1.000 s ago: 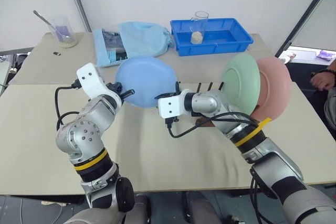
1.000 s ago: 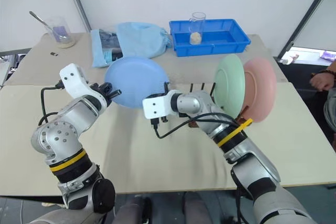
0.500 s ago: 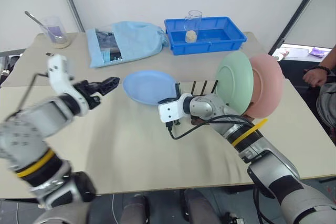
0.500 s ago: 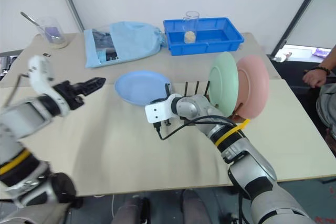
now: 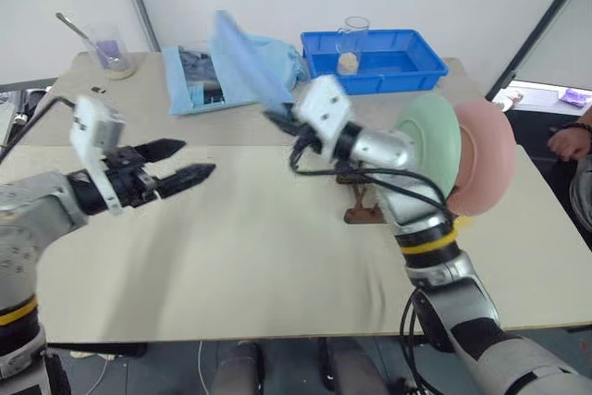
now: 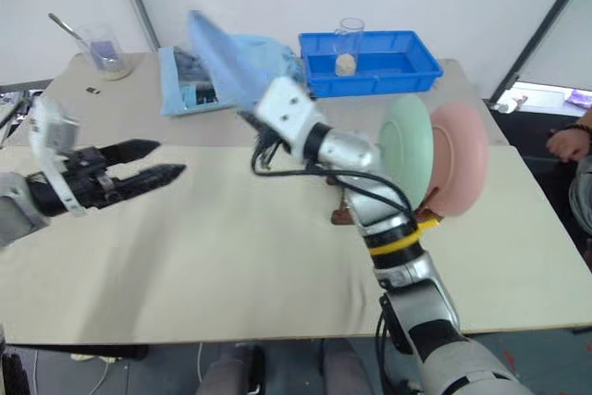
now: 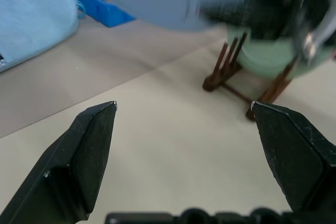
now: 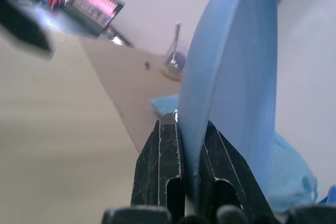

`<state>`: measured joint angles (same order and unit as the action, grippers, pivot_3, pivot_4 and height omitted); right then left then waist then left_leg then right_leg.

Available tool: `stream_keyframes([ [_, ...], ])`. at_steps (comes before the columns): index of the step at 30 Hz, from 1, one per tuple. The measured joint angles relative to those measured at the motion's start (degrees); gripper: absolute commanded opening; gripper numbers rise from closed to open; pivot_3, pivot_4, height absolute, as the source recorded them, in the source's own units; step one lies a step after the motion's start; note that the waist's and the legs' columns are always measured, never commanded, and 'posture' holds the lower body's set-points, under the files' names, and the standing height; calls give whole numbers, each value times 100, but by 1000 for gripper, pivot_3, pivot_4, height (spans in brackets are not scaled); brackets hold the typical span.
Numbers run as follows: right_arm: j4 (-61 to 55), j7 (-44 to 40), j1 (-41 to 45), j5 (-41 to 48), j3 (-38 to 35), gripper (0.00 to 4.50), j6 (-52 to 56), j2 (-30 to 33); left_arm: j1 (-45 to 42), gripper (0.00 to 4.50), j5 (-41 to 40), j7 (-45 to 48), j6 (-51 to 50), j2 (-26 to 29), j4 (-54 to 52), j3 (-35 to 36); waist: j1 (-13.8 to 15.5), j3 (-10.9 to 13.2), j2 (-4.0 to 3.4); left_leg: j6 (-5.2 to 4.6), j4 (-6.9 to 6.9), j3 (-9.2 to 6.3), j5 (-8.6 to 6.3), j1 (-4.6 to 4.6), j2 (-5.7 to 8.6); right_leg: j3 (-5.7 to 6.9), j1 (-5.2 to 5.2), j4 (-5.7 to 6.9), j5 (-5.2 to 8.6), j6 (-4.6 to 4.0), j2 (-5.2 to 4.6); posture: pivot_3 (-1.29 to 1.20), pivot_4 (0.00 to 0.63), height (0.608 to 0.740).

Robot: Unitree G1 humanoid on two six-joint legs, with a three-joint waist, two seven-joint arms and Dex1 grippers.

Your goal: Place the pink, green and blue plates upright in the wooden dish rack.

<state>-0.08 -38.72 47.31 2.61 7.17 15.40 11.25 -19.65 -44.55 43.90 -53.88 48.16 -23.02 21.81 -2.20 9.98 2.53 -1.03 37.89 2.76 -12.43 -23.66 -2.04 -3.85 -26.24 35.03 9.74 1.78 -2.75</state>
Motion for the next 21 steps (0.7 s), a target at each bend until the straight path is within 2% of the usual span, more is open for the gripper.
stream_keyframes([
  [7, -2391, 70, -930, 2144, -1357, 0, 2689, 781, -36, 4410, 628, 410, 1284, -181, -250, -1082, 62, 0, 0, -2, -1, 12, 0, -12, 2, 2, -10, -4, 2, 1, 5, 0, 150, 740],
  [12, -3592, 663, -1271, 3155, -2100, 0, 3902, 1054, -120, 4410, 718, 692, 1683, -411, -244, -1480, 11, 0, 0, -5, -1, 7, 2, -4, -9, 1, -6, 7, 11, -3, 27, 0, 150, 740],
  [17, -4275, 1434, -1705, 4179, -2840, 0, 4838, 1127, -424, 4410, 444, 1123, 1739, -555, -176, -1663, -16, 0, 0, -20, 1, 7, 11, 9, -5, -4, 7, 6, 28, 29, 27, 0, 150, 740],
  [21, -4328, 1915, -1989, 4756, -3192, 0, 5282, 1283, -556, 4410, 158, 1558, 1734, -557, -81, -1702, -42, 0, 0, -22, 1, 12, 12, 14, -3, -13, 8, 5, 29, 30, 25, 0, 150, 740],
])
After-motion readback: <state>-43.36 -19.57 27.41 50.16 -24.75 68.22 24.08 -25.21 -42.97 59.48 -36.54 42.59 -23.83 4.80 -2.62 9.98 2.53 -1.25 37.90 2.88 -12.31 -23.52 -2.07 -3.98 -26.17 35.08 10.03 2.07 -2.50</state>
